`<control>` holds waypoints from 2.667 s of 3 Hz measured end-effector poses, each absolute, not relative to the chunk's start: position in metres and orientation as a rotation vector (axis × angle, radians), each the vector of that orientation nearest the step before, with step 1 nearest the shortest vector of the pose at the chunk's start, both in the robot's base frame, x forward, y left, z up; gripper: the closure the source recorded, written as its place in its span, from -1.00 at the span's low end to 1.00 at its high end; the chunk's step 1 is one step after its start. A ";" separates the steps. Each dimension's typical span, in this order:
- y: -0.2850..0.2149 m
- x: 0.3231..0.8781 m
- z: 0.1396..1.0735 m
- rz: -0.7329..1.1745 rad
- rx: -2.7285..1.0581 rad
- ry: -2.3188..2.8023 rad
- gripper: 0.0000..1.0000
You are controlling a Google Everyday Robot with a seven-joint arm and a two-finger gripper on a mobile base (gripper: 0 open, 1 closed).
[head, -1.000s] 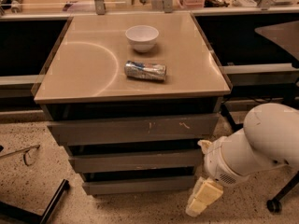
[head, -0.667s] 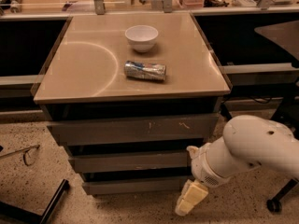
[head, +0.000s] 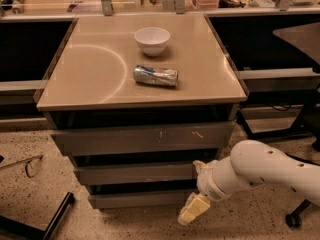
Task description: Open middle drawer
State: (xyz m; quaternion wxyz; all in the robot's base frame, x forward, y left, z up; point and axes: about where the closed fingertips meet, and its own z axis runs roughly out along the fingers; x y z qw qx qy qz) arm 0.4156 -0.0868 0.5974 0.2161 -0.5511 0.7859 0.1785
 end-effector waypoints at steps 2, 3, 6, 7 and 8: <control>-0.061 0.445 0.544 0.545 -1.496 2.124 -1.00; -0.060 0.455 0.538 0.525 -1.454 2.116 -1.00; -0.050 0.470 0.501 0.473 -1.366 2.074 -1.00; -0.043 0.486 0.483 0.433 -1.347 2.059 -1.00; -0.033 0.506 0.473 0.401 -1.363 2.044 -1.00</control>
Offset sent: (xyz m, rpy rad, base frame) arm 0.0794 0.0488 -0.0986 0.1520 -0.1401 -0.0597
